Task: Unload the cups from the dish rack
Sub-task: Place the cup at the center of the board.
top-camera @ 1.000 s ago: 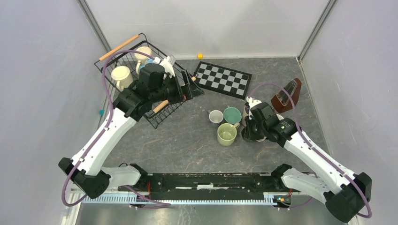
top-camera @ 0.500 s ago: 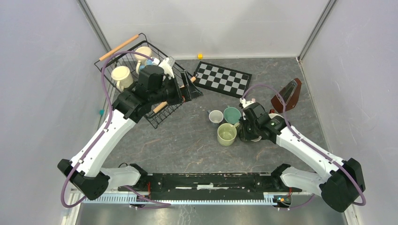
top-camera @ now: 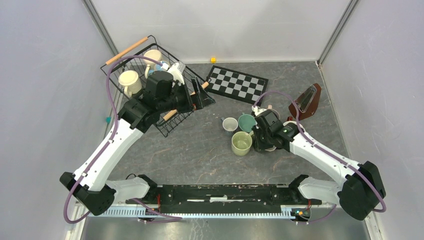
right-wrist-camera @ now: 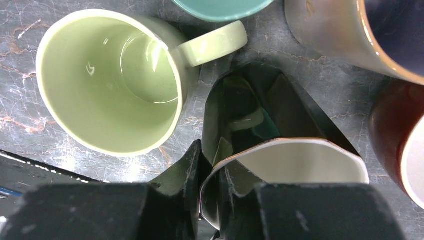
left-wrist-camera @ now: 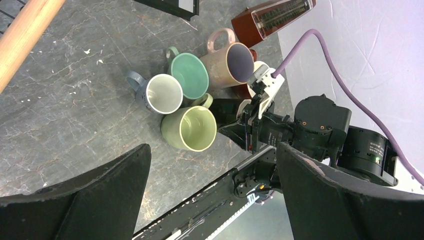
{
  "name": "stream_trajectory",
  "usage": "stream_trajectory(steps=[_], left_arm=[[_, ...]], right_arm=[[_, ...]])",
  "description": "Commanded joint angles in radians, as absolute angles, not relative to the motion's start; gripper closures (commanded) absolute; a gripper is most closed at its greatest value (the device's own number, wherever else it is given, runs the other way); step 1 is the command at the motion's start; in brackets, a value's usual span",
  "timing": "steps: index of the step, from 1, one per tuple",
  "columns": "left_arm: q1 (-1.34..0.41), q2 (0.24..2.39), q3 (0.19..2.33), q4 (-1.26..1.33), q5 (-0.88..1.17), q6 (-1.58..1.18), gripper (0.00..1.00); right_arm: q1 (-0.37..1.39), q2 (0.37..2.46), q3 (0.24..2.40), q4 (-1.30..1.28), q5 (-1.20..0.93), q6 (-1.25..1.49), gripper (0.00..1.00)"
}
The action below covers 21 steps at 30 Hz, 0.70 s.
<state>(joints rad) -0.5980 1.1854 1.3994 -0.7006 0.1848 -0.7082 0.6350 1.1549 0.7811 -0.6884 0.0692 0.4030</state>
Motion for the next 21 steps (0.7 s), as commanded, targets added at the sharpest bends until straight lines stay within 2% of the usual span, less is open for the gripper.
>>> stream_trajectory(steps=[1, 7, 21], left_arm=[[-0.605, 1.155, 1.388, -0.662, 0.176, -0.65, 0.0], [-0.605, 1.15, 1.382, -0.663, 0.18, -0.643, 0.0], [-0.606, 1.155, 1.384, -0.664, 0.191, -0.645, 0.0]], right_arm=[[0.644, 1.159, 0.816, -0.641, 0.108, 0.4, 0.76], [0.648, 1.164, 0.847, -0.651, 0.12, 0.402, 0.6], [0.661, 1.104, 0.932, -0.718, 0.157, 0.402, 0.4]])
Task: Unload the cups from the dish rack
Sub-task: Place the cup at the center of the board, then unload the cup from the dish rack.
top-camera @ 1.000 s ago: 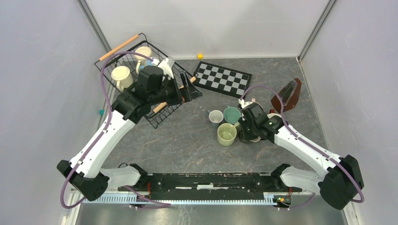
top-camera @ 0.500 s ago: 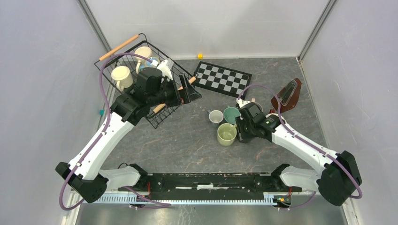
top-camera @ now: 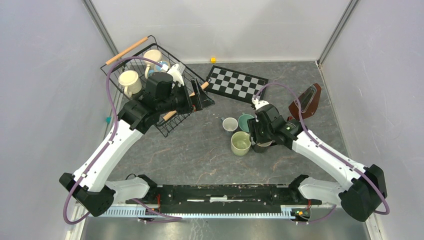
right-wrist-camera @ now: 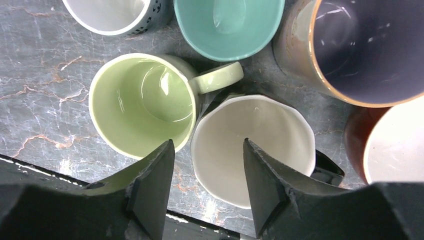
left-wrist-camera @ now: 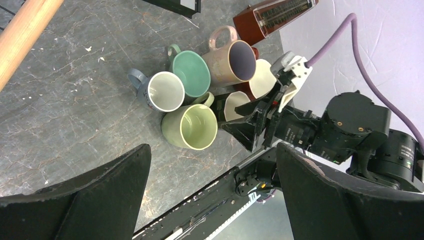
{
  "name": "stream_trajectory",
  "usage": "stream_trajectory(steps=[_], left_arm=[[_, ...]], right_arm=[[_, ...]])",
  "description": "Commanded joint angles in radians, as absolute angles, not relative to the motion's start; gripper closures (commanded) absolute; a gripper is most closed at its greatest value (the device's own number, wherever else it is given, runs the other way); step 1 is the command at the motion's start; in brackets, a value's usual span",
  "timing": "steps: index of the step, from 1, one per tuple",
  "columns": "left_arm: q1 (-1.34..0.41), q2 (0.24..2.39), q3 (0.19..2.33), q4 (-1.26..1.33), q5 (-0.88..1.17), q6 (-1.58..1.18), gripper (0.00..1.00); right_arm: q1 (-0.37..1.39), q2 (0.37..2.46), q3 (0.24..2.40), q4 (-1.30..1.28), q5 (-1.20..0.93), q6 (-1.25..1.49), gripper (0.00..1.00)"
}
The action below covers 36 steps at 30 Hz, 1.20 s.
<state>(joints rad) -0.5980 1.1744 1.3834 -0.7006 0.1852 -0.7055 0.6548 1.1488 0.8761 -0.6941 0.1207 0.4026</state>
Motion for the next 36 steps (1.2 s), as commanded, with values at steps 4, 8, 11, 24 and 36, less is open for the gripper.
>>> stream_trajectory(steps=[4, 8, 11, 24, 36], left_arm=[[-0.605, 1.152, 1.386, -0.668, 0.19, -0.647, 0.0], [-0.606, 1.15, 1.383, -0.671, 0.189, -0.648, 0.0], [-0.604, 1.15, 1.381, -0.678, 0.187, -0.652, 0.0], [-0.604, 1.137, 1.419, -0.781, 0.109, -0.629, 0.0], [-0.599, 1.143, 1.441, -0.881, -0.167, -0.676, 0.0]], right_arm=[[0.66, 1.069, 0.959, -0.739, 0.159, 0.399, 0.35], [0.662, 1.037, 0.999, -0.751, 0.152, 0.386, 0.26], [0.663, 1.009, 1.029, -0.745, 0.146, 0.377, 0.14], [0.663, 0.906, 1.069, -0.571, 0.091, 0.362, 0.02], [0.663, 0.868, 1.046, -0.462, 0.066, 0.335, 0.02]])
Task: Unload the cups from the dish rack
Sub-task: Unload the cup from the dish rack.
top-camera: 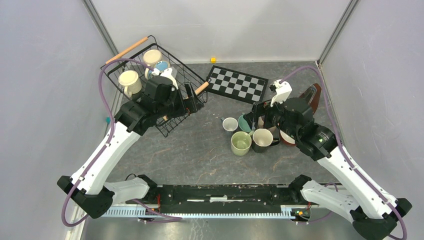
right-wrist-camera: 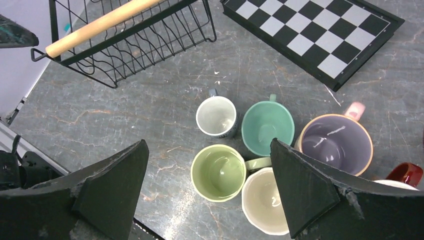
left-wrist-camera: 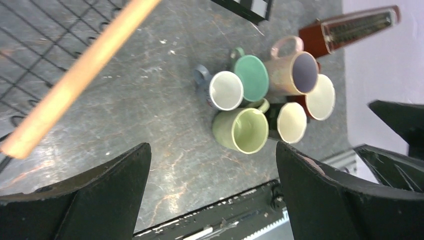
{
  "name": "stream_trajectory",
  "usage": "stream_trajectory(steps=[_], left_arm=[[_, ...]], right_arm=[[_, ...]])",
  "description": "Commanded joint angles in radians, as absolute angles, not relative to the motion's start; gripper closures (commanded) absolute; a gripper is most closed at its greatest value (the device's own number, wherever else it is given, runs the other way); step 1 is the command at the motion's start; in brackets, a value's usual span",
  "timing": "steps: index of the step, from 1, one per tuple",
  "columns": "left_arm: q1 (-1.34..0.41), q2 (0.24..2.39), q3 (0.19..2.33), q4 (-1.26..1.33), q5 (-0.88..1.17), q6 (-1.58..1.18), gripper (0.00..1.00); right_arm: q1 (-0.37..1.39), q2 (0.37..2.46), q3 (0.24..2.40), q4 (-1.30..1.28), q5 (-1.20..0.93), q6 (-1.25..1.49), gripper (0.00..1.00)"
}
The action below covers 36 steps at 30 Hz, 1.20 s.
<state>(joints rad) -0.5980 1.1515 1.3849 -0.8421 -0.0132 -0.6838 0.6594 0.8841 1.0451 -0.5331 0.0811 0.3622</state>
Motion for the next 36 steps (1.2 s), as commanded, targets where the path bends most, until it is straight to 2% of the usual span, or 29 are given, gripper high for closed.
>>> stream_trajectory(steps=[1, 9, 24, 36], left_arm=[[-0.596, 1.153, 1.453, -0.89, -0.209, -0.688, 0.0], [-0.546, 1.322, 1.633, -0.976, -0.454, -0.785, 0.0], [-0.236, 1.693, 1.861, -0.941, -0.404, -0.877, 0.0], [-0.114, 2.012, 2.111, -0.963, -0.461, -1.065, 0.0]], right_arm=[[0.663, 0.867, 1.045, -0.455, 0.062, 0.333, 0.02], [0.663, 0.873, 1.031, -0.415, 0.014, 0.322, 0.02], [0.664, 0.856, 1.02, -0.422, -0.032, 0.324, 0.02], [0.662, 0.849, 1.022, -0.449, -0.047, 0.315, 0.02]])
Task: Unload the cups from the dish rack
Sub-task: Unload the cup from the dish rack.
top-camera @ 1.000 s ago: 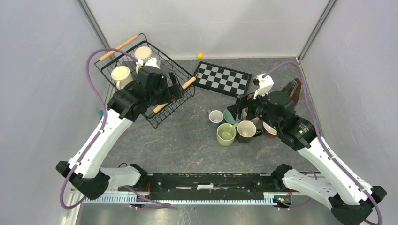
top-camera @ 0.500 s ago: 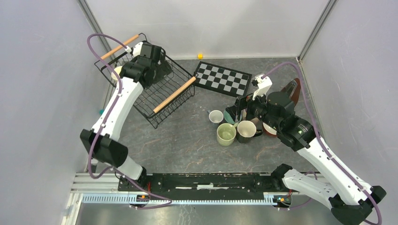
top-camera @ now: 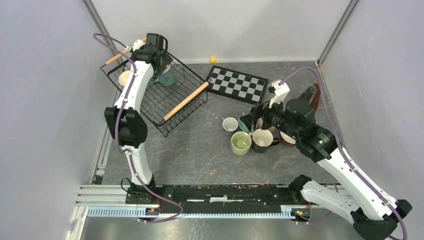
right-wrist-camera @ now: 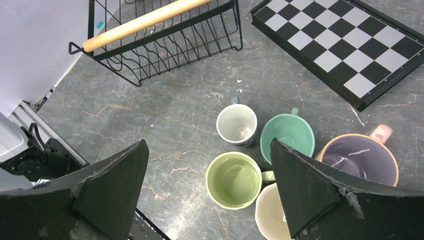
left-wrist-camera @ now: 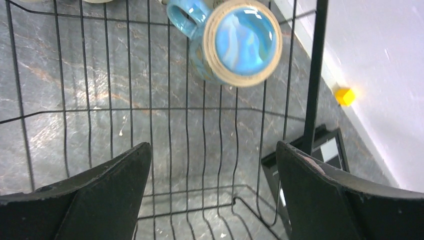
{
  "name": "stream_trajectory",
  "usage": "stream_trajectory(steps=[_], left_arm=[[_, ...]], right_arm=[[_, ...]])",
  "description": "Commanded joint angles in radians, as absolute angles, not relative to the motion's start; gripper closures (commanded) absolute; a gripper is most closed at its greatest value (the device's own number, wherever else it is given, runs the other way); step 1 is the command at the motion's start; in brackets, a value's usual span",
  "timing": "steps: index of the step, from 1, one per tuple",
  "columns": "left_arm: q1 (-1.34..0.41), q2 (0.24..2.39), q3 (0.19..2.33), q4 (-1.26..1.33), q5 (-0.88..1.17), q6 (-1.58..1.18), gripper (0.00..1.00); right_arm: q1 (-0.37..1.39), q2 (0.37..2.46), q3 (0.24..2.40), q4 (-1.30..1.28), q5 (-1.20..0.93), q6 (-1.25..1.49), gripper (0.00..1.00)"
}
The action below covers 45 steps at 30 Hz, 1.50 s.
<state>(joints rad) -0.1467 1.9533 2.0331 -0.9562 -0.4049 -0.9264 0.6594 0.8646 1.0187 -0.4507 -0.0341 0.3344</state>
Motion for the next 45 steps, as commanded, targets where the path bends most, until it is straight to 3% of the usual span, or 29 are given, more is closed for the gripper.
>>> stream_trajectory(steps=[1, 16, 45], left_arm=[[-0.104, 2.037, 2.128, -0.964, -0.459, -1.086, 0.0], [-0.033, 2.178, 2.169, -0.927, -0.479, -1.363, 0.0], [0.069, 2.311, 2.22, -0.829, -0.366, -1.407, 0.1]], right_arm=[[0.663, 0.85, 1.021, -0.452, -0.048, 0.312, 0.02], [0.662, 0.858, 1.014, -0.487, -0.055, 0.257, 0.02], [0.663, 0.91, 0.98, -0.465, -0.073, 0.242, 0.02]])
